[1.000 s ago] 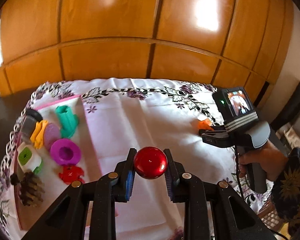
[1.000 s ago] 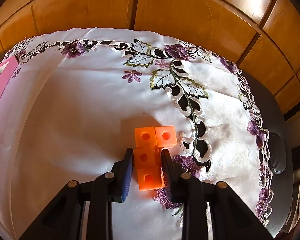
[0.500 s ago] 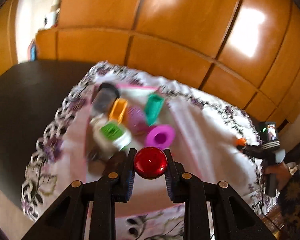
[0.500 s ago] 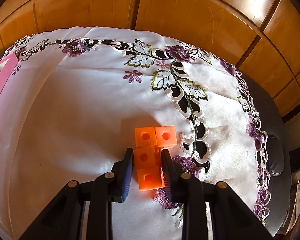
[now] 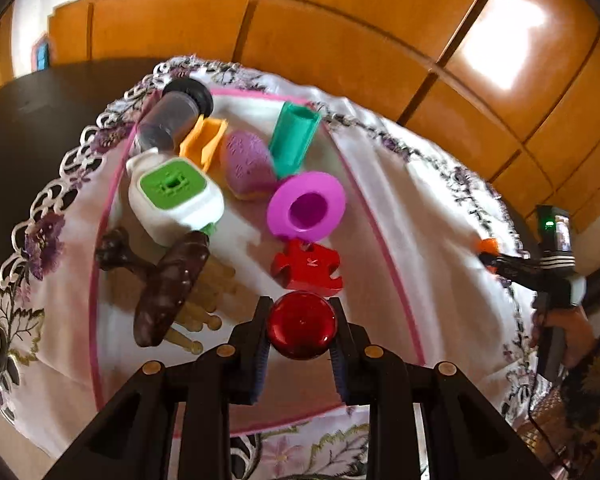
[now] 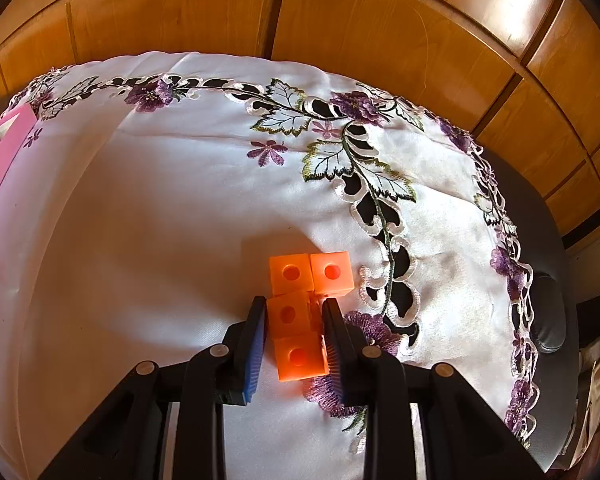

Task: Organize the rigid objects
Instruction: 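Carry the red cylinder into the tray beside the brush, open left tool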

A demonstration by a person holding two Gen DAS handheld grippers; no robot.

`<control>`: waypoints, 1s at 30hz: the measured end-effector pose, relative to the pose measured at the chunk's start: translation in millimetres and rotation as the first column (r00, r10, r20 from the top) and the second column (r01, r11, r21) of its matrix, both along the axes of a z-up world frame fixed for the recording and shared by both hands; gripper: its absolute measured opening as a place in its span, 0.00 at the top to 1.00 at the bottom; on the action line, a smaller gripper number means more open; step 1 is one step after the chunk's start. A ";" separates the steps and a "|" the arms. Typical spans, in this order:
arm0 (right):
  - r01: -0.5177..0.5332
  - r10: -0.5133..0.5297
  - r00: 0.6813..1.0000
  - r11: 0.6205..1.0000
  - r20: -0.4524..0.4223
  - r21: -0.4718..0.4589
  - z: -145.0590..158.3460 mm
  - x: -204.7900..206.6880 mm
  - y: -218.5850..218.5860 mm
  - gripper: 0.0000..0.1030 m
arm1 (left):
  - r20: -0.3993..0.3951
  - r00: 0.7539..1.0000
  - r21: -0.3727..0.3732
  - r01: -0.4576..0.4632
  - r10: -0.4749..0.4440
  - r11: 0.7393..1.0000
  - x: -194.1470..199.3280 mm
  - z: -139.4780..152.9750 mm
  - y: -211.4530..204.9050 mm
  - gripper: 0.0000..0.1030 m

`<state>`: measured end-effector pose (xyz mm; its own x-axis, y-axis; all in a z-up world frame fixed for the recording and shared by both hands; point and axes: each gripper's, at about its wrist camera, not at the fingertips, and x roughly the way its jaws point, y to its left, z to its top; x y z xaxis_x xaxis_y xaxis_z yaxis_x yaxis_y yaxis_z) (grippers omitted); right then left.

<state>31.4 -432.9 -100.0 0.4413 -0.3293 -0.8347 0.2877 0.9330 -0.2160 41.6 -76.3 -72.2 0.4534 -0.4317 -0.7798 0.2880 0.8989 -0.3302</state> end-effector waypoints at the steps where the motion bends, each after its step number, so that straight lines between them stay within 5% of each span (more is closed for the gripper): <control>1: 0.000 0.000 1.000 1.000 0.000 0.000 0.0 0.0 -0.1 0.74 | -0.002 1.000 0.004 -0.006 0.006 1.000 2.0 -1.8 -0.6 0.73; 4: 0.002 -0.002 1.000 1.000 0.001 0.002 0.0 0.1 0.2 0.74 | 0.006 1.000 0.019 -0.023 0.023 1.000 5.1 -2.3 0.4 0.69; 7: 0.001 -0.001 1.000 1.000 0.000 -0.001 -0.1 0.3 0.5 0.74 | 0.023 1.000 0.014 -0.003 0.003 1.000 2.3 4.7 2.5 0.49; 9: 0.000 0.000 1.000 1.000 -0.001 -0.003 -0.3 0.5 0.7 0.74 | 0.058 0.998 0.011 -0.002 0.002 1.000 -0.3 12.9 5.0 0.46; 20: -0.002 0.002 1.000 1.000 -0.001 -0.009 0.3 0.2 1.5 0.74 | 0.163 0.983 0.007 -0.087 0.085 0.996 -5.9 43.9 31.9 0.45; 30: 0.003 -0.003 1.000 1.000 -0.001 0.006 0.7 -0.2 -0.5 0.74 | 0.227 0.958 0.167 -0.214 0.174 0.962 -21.3 44.8 48.0 0.45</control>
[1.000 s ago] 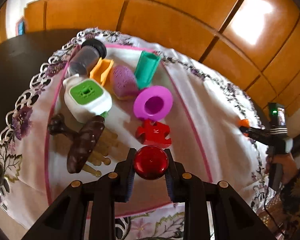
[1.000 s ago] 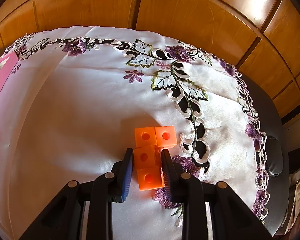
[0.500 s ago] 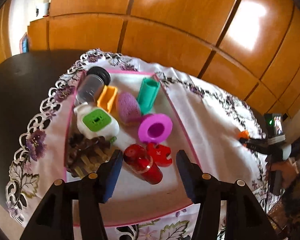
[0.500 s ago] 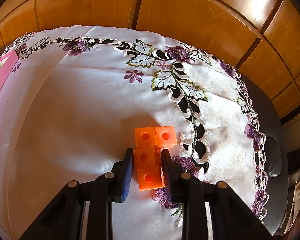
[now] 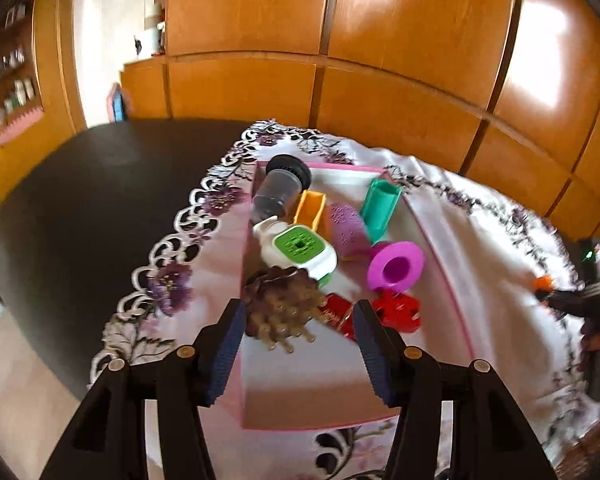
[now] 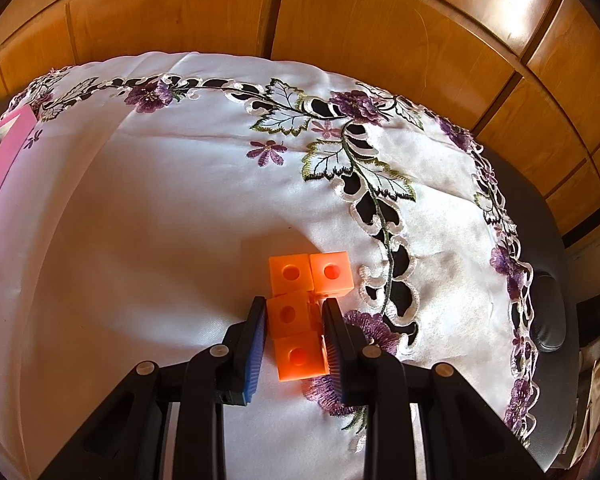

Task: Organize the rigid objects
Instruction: 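Carry the red cylinder into the tray beside the brush, open left tool, then carry the orange cube stack into the tray beside the red puzzle piece, open right tool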

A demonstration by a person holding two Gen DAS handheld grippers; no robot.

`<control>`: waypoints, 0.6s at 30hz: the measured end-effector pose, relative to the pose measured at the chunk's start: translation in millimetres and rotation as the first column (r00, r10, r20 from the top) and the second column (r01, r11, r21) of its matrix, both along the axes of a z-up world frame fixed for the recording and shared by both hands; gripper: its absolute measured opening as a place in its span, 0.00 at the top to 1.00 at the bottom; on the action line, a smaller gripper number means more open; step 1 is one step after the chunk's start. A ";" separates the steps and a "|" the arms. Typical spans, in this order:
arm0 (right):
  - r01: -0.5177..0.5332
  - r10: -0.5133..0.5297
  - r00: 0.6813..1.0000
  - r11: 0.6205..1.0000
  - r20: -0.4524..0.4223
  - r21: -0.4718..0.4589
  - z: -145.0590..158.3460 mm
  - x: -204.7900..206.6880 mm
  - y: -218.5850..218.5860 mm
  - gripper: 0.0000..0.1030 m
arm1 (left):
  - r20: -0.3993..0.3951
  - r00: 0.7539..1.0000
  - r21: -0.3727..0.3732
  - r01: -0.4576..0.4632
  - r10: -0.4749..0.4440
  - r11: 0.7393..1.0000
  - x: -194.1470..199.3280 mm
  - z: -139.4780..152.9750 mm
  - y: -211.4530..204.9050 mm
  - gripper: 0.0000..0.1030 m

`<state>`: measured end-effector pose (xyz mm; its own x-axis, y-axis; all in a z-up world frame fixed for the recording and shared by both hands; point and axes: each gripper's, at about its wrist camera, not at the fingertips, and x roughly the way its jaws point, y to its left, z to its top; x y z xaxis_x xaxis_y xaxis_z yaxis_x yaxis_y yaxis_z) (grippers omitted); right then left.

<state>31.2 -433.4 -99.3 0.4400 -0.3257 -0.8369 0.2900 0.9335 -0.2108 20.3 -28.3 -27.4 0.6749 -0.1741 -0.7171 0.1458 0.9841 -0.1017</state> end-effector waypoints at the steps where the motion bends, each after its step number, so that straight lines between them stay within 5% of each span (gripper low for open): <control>1: 0.000 0.000 1.000 1.000 0.000 0.001 0.0 -0.2 0.1 0.74 | 0.004 1.000 0.011 0.004 -0.004 1.000 -1.8 0.4 -1.9 0.44; 18: 0.004 -0.004 1.000 1.000 0.007 0.026 2.8 -2.5 1.6 0.74 | 0.034 0.998 0.049 0.060 -0.061 0.997 -23.1 5.4 -19.8 0.40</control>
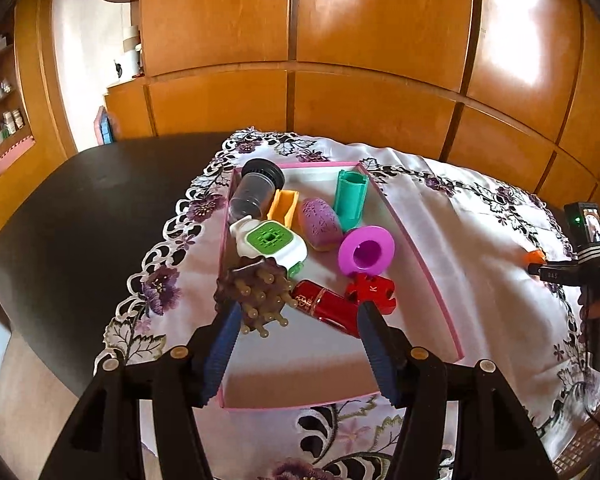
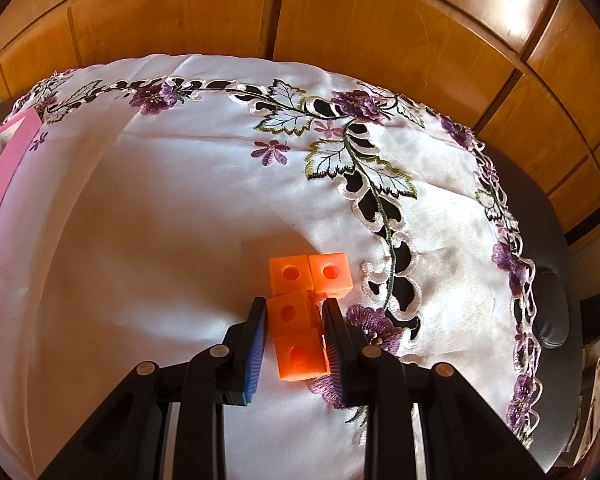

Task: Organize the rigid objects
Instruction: 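Carry the orange cube stack into the tray beside the red puzzle piece, open right tool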

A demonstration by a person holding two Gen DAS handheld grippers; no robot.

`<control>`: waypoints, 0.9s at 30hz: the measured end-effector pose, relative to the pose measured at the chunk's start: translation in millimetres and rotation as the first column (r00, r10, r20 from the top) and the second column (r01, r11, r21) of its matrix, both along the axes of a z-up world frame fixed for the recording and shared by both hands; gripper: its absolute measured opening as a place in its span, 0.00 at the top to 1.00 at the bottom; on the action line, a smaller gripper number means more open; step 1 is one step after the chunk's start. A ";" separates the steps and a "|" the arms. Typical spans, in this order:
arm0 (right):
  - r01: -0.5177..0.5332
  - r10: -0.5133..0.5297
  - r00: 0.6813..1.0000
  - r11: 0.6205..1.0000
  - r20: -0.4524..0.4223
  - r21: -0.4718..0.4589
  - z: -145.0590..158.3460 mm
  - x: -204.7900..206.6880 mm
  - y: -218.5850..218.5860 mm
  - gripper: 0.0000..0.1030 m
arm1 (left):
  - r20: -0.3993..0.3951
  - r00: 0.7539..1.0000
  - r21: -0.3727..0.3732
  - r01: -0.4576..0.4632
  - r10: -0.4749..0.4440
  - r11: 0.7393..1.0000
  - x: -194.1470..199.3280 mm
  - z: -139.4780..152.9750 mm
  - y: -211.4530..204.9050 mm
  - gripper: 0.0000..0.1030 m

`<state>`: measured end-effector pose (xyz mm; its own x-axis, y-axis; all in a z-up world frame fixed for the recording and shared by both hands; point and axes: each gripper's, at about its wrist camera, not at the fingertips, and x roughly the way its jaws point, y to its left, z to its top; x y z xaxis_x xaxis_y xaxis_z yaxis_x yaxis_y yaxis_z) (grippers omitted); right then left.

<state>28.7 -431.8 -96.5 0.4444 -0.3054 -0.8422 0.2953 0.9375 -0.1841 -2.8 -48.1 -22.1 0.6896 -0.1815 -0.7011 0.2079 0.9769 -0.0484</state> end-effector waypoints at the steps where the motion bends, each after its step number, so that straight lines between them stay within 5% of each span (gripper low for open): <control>1: 0.005 -0.005 1.000 1.000 0.002 0.006 0.4 -0.2 -0.9 0.74 | 0.000 1.000 -0.002 -0.002 0.002 1.000 -0.1 -0.2 1.4 0.40; 14: 0.020 -0.024 0.993 0.999 0.111 0.043 24.2 -6.3 1.4 0.74 | 0.016 0.995 -0.050 -0.095 0.095 0.994 1.5 3.8 42.7 0.40; 21: -0.193 0.175 0.961 0.979 0.215 0.068 67.2 -8.3 65.3 0.74 | -0.001 0.985 -0.085 -0.172 0.172 0.981 3.0 -0.7 73.6 0.40; 27: -0.469 0.423 0.864 0.874 0.271 0.129 85.3 -7.5 159.1 0.74 | -0.001 0.981 -0.100 -0.191 0.192 0.977 3.1 -1.2 80.1 0.40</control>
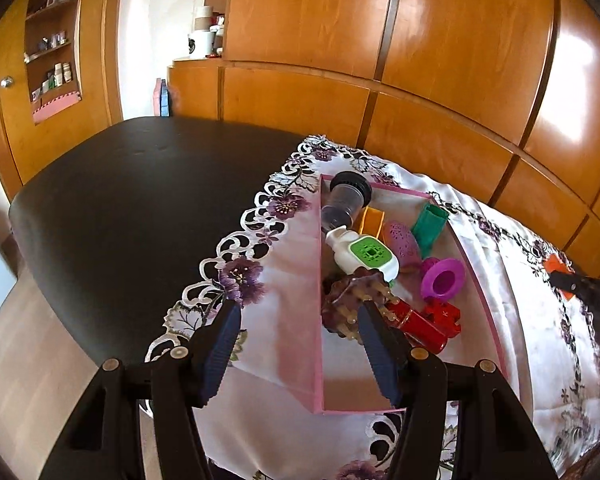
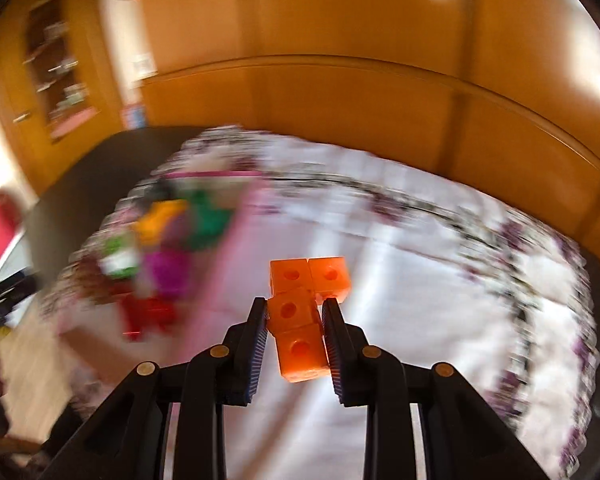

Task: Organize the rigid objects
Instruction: 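Carry the orange cube stack into the tray beside the red puzzle piece, open right tool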

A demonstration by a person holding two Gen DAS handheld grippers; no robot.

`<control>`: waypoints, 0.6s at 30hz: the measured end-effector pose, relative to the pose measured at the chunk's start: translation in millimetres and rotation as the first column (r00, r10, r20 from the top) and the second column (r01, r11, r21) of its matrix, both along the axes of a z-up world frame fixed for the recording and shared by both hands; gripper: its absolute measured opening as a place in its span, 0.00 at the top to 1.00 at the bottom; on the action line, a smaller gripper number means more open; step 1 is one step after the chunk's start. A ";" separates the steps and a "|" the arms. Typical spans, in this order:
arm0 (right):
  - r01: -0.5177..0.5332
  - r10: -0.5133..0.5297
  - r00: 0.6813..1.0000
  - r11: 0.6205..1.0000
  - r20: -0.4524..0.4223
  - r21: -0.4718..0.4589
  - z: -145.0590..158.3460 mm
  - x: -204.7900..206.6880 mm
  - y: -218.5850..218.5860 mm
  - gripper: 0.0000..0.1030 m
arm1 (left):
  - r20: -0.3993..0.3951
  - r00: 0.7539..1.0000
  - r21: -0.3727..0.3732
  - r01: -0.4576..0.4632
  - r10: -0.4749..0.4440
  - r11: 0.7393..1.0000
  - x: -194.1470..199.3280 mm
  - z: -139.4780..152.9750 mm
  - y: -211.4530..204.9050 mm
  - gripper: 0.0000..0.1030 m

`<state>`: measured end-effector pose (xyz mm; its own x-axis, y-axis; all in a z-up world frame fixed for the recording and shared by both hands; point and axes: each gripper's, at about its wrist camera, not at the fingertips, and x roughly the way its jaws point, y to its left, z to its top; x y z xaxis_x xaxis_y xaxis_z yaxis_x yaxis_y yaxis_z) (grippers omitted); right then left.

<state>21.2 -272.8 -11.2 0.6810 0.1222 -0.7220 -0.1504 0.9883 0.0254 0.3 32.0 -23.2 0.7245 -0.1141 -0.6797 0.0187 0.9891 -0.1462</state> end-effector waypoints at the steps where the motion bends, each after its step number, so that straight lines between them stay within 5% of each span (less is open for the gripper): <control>1: -0.048 0.048 0.999 0.999 -0.005 -0.002 -0.8 0.6 17.4 0.74 | -0.001 1.000 -0.001 0.000 0.000 1.000 0.1 -0.4 0.8 0.40; 9: -0.296 0.289 0.950 0.954 -0.120 -0.046 -38.1 5.9 114.4 0.74 | -0.016 1.000 -0.025 -0.010 0.010 1.000 2.1 -7.6 8.8 0.40; 15: -0.253 0.213 0.953 0.951 -0.214 -0.177 -77.3 27.4 126.9 0.74 | -0.025 1.000 -0.035 -0.013 0.012 0.999 2.5 -12.2 12.3 0.40; 18: -0.211 0.176 0.963 0.964 -0.207 -0.163 -83.2 32.8 121.4 0.75 | -0.034 0.999 -0.036 -0.016 0.014 0.999 3.7 -15.3 13.5 0.40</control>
